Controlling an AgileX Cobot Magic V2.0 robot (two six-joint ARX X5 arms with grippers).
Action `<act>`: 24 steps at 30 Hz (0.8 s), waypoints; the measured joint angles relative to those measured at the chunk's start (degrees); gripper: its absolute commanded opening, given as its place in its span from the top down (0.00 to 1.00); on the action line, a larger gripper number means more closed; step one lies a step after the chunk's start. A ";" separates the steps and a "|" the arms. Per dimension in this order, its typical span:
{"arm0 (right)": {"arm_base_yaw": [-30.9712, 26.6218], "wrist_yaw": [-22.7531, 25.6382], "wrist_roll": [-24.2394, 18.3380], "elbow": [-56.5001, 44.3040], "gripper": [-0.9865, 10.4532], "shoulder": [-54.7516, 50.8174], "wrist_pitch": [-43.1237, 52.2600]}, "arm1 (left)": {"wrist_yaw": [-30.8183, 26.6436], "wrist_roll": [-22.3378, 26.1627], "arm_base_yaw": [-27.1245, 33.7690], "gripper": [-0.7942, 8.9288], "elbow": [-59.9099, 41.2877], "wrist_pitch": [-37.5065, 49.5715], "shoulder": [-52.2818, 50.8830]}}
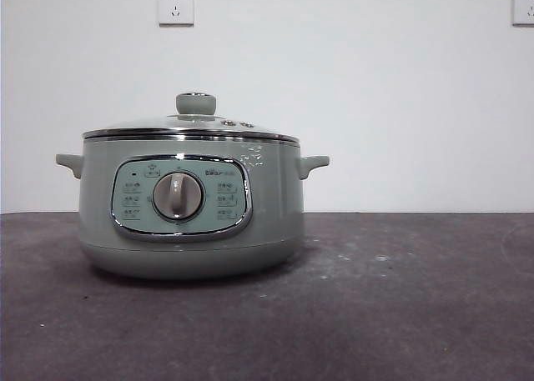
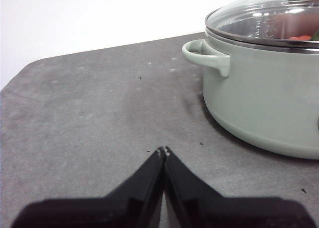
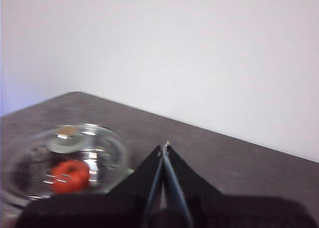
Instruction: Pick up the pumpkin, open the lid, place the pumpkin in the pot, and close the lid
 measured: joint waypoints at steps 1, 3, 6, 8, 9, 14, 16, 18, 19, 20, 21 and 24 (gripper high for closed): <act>-0.24 1.38 0.00 -3.34 0.91 -1.75 2.38 | -0.02 0.00 0.00 0.92 0.00 0.00 0.00; -0.35 3.02 0.02 -9.07 0.91 -4.90 6.27 | -0.02 0.00 0.00 0.92 0.00 0.00 0.00; -0.55 3.50 0.02 -17.07 0.91 -9.73 10.32 | -0.02 0.02 0.00 0.92 0.00 0.00 0.00; -0.55 3.54 0.02 -21.51 0.91 -12.72 11.69 | -0.02 0.00 0.00 0.92 0.00 0.00 0.00; -0.55 3.56 0.02 -23.71 0.91 -14.21 12.33 | -0.02 0.02 0.00 0.92 0.00 0.00 0.00; -0.55 7.43 1.05 -32.04 0.91 -20.15 13.09 | -0.02 0.00 0.00 0.92 0.00 0.00 0.00; -0.55 9.11 2.14 -34.84 0.91 -22.45 13.29 | -0.02 0.02 0.00 0.92 0.00 0.00 0.00; -0.55 10.49 3.30 -37.64 0.91 -24.96 13.31 | -0.02 0.00 0.00 0.92 0.00 0.00 0.00; -0.55 10.78 3.78 -38.69 0.91 -25.86 13.42 | -0.02 0.00 0.00 0.92 0.00 0.00 0.00; -0.55 10.93 4.28 -39.82 0.91 -26.91 13.46 | -0.02 0.02 0.00 0.92 0.00 0.00 0.00; -0.55 11.04 4.85 -40.96 0.91 -27.93 13.46 | -0.02 0.00 0.00 0.92 0.00 0.00 0.00; -0.55 11.06 6.32 -43.65 0.91 -30.16 13.44 | -0.02 0.00 0.00 0.92 0.00 0.00 0.00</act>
